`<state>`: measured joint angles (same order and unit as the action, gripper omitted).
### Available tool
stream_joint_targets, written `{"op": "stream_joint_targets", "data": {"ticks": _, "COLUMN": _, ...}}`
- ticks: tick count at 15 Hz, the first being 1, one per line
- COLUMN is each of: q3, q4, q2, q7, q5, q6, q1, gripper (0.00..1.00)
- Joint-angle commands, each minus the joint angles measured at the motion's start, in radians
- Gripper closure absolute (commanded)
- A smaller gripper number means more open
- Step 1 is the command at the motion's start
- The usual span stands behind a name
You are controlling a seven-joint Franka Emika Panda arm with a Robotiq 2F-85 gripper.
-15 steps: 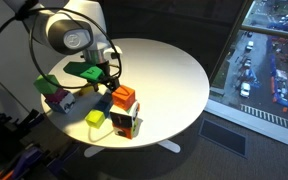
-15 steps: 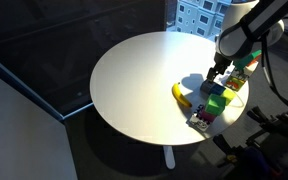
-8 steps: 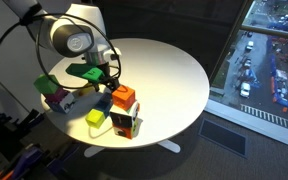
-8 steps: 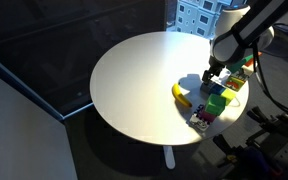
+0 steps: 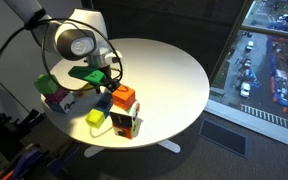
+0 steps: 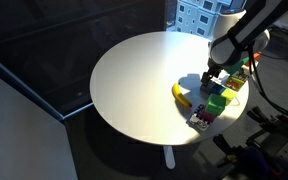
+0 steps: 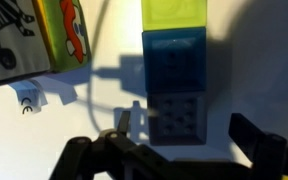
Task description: Pick up the gray block and place on top of the blue and the yellow block
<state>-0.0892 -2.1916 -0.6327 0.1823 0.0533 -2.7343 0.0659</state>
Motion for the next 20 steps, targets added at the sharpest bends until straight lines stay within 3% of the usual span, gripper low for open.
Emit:
{"op": "stream_joint_targets", "data": {"ticks": 1, "q3": -0.010, "q4": 0.028, "q2": -0.027, "q7": -0.028, "q5": 0.031, "q6": -0.007, "q1": 0.001, "gripper": 0.00}}
{"op": "stream_joint_targets", "data": {"ticks": 6, "q3": -0.010, "q4": 0.043, "q2": -0.048, "q7": -0.026, "q5": 0.028, "q6": -0.002, "q1": 0.005, "gripper": 0.00}}
{"op": "stream_joint_targets", "data": {"ticks": 7, "q3": -0.011, "q4": 0.045, "q2": -0.051, "q7": -0.026, "q5": 0.028, "q6": -0.002, "q1": 0.004, "gripper": 0.19}}
{"op": "stream_joint_targets", "data": {"ticks": 13, "q3": -0.019, "q4": 0.055, "q2": -0.054, "q7": -0.037, "q5": 0.029, "q6": 0.019, "q1": -0.004, "gripper": 0.66}}
{"op": "stream_joint_targets", "data": {"ticks": 20, "q3": -0.027, "q4": 0.018, "q2": 0.013, "q7": -0.046, "q5": 0.031, "q6": 0.041, "q1": -0.010, "gripper": 0.69}}
